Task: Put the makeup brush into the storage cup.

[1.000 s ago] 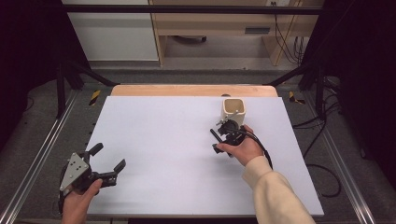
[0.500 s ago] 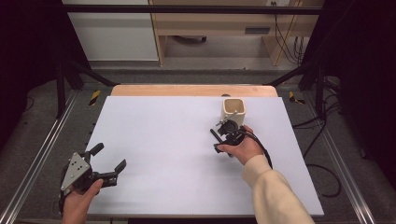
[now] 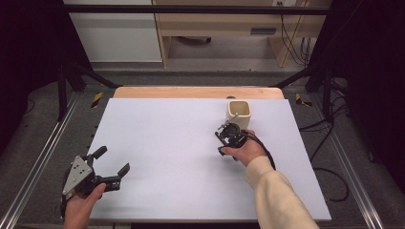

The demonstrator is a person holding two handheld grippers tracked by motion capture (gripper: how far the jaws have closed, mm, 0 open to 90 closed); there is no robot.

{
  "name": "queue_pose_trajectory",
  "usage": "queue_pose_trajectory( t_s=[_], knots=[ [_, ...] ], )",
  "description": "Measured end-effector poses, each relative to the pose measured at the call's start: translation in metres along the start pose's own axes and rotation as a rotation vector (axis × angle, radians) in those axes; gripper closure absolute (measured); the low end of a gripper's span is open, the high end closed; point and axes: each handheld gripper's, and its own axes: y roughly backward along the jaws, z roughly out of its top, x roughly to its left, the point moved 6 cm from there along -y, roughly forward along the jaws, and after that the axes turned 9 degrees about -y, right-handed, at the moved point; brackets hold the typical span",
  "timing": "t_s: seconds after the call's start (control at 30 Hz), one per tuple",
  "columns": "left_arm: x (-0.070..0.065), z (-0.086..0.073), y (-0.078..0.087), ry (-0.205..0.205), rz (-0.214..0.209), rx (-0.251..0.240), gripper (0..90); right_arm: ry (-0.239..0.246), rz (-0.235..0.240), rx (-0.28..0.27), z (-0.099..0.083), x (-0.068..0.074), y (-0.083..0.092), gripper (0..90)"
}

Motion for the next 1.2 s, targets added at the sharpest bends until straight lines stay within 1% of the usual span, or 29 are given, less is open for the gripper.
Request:
queue_pose_trajectory(
  t_s=[0.07,0.1,0.17,0.23,0.3,0.33,0.53,0.57,0.67,0.7,0.73,0.77,0.83,0.87,0.9,0.93,0.97,1.0,1.03,1.13,1.2],
  knots=[
    [-0.001,0.001,0.0,-0.001,-0.003,-0.003,0.1,-0.025,0.006,-0.003,0.006,-0.004,0.0,37.8],
    [-0.001,0.001,0.0,-0.001,-0.003,-0.003,0.1,-0.025,0.006,-0.003,0.006,-0.004,0.0,37.8],
    [-0.001,0.0,-0.001,-0.004,-0.009,0.001,0.1,-0.041,0.004,-0.002,0.01,-0.006,-0.001,39.6],
    [-0.002,0.0,-0.002,-0.004,-0.011,0.002,0.1,-0.036,0.006,-0.002,0.01,-0.006,-0.002,40.0],
    [-0.002,0.0,-0.002,-0.005,-0.014,0.002,0.1,-0.055,0.003,0.013,0.012,-0.006,-0.005,40.8],
    [-0.002,0.0,-0.002,-0.006,-0.015,0.002,0.1,-0.044,0.006,0.011,0.011,-0.008,-0.006,41.6],
    [-0.002,0.0,-0.002,-0.008,-0.015,0.003,0.1,-0.051,0.006,0.021,0.011,-0.011,-0.01,44.7],
    [-0.002,0.0,-0.002,-0.007,-0.013,0.002,0.1,-0.052,0.007,0.022,0.011,-0.011,-0.012,46.4],
    [-0.001,0.0,-0.001,-0.005,-0.011,0.0,0.1,-0.049,0.005,0.022,0.011,-0.01,-0.013,46.9],
    [-0.001,0.0,-0.001,-0.005,-0.01,0.001,0.1,-0.058,0.008,0.025,0.011,-0.009,-0.013,47.1],
    [-0.001,0.0,-0.001,-0.004,-0.009,0.001,0.1,-0.056,0.008,0.021,0.011,-0.008,-0.013,47.7],
    [-0.001,0.0,-0.001,-0.006,-0.012,0.003,0.1,-0.044,0.008,0.012,0.011,-0.008,-0.014,48.1],
    [-0.002,0.0,-0.001,-0.009,-0.014,0.003,0.1,-0.052,0.01,0.014,0.011,-0.006,-0.014,48.2],
    [-0.002,0.0,-0.001,-0.009,-0.015,0.003,0.1,-0.043,0.009,0.012,0.011,-0.006,-0.015,48.2],
    [-0.002,0.0,-0.001,-0.01,-0.016,0.003,0.1,-0.054,0.006,0.003,0.012,-0.005,-0.014,48.7],
    [-0.002,0.0,-0.001,-0.01,-0.017,0.004,0.1,-0.054,0.006,0.003,0.012,-0.005,-0.014,48.7],
    [-0.002,0.0,-0.002,-0.011,-0.018,0.005,0.1,-0.062,-0.001,-0.017,0.013,-0.006,-0.014,50.0],
    [-0.002,0.0,-0.002,-0.011,-0.018,0.005,0.1,-0.062,-0.001,-0.017,0.013,-0.006,-0.014,50.0],
    [-0.002,0.0,-0.002,-0.01,-0.018,0.004,0.1,-0.091,0.004,-0.045,0.013,-0.008,-0.013,51.4],
    [-0.003,0.0,-0.001,-0.011,-0.02,0.004,0.1,-0.105,0.003,-0.051,0.01,-0.01,-0.015,52.5],
    [-0.003,-0.001,-0.001,-0.012,-0.021,0.006,0.2,-0.103,0.004,-0.055,0.009,-0.011,-0.016,52.8]
  ],
)
